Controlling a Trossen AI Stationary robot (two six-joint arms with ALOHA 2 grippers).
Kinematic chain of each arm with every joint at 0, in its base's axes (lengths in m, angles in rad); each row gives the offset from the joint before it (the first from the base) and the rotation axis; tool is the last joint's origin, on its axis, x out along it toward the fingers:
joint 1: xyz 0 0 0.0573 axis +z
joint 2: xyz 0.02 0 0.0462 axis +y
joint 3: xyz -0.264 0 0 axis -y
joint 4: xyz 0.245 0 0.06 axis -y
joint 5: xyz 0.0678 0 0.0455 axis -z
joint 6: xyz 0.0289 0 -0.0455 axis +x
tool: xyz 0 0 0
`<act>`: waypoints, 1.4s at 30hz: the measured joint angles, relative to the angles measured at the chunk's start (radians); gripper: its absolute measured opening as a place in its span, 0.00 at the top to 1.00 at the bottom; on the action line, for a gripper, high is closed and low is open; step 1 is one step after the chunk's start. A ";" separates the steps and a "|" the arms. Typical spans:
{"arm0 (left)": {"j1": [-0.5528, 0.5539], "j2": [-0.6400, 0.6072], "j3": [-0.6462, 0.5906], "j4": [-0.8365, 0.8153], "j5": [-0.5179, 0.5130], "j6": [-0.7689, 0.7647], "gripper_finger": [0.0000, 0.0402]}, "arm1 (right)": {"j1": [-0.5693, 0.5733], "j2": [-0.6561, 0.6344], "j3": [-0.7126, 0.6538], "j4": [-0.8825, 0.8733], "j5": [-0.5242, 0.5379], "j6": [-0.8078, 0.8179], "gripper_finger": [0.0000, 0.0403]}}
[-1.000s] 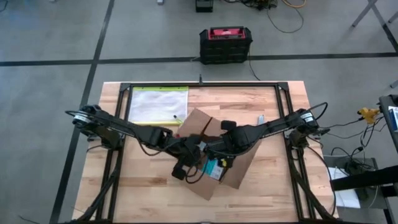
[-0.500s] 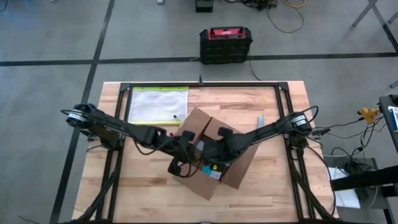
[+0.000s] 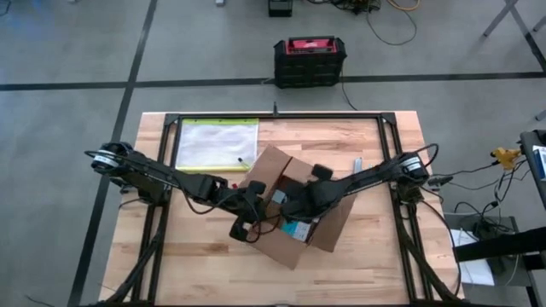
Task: Unpack boxes
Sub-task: Open the box using the gray cutter, then open the transparent zip lock bag
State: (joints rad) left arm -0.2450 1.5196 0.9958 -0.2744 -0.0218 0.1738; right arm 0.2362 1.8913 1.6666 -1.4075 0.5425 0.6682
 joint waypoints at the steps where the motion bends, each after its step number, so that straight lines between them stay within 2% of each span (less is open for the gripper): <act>1: 0.000 0.000 0.000 0.000 0.009 0.000 1.00 | -0.007 -0.015 0.007 -0.027 0.010 0.000 1.00; 10: -0.002 0.000 -0.002 -0.002 0.016 -0.003 1.00 | -0.154 -0.130 0.014 -0.163 0.020 -0.079 1.00; 15: -0.003 -0.029 -0.002 -0.011 0.016 -0.030 1.00 | -0.283 -0.140 -0.007 -0.115 -0.104 -0.199 1.00; 20: -0.005 -0.144 0.006 -0.100 0.004 -0.063 1.00 | -0.384 -0.137 -0.107 0.022 -0.240 -0.316 1.00; 24: -0.002 -0.283 0.008 -0.234 -0.080 -0.146 1.00 | -0.413 -0.137 -0.182 0.120 -0.280 -0.379 1.00; 29: 0.023 -0.369 -0.001 -0.586 -0.278 -0.333 0.98 | -0.420 -0.143 -0.224 0.169 -0.281 -0.419 1.00; 31: 0.045 -0.373 -0.016 -0.691 -0.344 -0.420 0.95 | -0.420 -0.151 -0.224 0.172 -0.281 -0.432 1.00; 33: 0.075 -0.374 -0.034 -0.726 -0.366 -0.471 0.92 | -0.420 -0.159 -0.224 0.174 -0.282 -0.443 1.00; 39: 0.211 -0.365 -0.100 -0.730 -0.357 -0.520 0.75 | -0.412 -0.178 -0.224 0.182 -0.315 -0.436 1.00; 42: 0.297 -0.345 -0.135 -0.725 -0.322 -0.461 0.66 | -0.377 -0.194 -0.224 0.182 -0.316 -0.441 1.00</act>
State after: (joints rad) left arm 0.0518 1.1742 0.8607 -0.9990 -0.3438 -0.2868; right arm -0.1411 1.6975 1.4429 -1.2251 0.2265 0.2276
